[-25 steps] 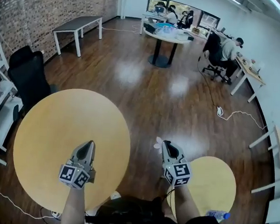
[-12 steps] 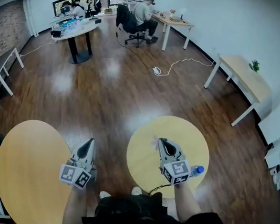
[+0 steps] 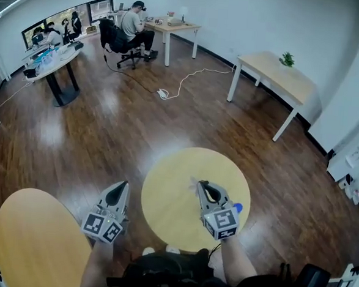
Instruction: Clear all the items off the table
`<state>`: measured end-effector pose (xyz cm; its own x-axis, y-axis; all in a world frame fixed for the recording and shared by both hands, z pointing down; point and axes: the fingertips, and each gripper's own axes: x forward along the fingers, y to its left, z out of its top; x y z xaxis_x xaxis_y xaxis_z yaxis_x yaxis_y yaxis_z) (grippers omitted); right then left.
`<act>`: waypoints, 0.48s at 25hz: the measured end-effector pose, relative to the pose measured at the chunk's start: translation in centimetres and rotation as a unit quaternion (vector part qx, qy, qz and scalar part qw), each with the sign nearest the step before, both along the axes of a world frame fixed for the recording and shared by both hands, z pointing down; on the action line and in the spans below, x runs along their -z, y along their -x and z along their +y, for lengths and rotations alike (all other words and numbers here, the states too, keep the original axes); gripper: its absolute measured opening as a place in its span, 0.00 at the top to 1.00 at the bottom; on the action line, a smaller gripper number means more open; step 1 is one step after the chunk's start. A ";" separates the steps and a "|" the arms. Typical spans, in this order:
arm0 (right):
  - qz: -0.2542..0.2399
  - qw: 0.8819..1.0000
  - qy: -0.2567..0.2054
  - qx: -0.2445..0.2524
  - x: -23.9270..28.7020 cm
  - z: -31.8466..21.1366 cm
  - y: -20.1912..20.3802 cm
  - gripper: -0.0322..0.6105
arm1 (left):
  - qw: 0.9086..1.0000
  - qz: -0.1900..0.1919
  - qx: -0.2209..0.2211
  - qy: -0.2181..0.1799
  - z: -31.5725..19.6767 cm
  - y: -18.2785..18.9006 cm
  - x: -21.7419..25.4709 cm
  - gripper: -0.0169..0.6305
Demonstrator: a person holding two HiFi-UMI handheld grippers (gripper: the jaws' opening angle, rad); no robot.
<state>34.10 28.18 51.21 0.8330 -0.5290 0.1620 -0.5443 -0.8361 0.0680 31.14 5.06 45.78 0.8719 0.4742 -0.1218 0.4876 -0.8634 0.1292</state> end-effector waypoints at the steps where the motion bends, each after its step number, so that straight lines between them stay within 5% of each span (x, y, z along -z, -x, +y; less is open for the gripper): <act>1: 0.001 1.000 0.012 -0.003 -0.2 0.2 0.1 0.95 | 1.000 -0.004 -0.002 0.006 0.1 -0.1 -0.3 0.97; 12: -0.067 0.993 0.096 0.002 -8.6 -2.4 2.1 0.95 | 0.994 -0.106 -0.002 -0.004 0.0 1.8 -7.8 0.97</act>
<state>31.99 25.82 59.79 0.7944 -0.4817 0.3700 -0.5633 -0.8121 0.1522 29.37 5.03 53.54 0.8758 0.4778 0.0690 0.4534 -0.8632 0.2220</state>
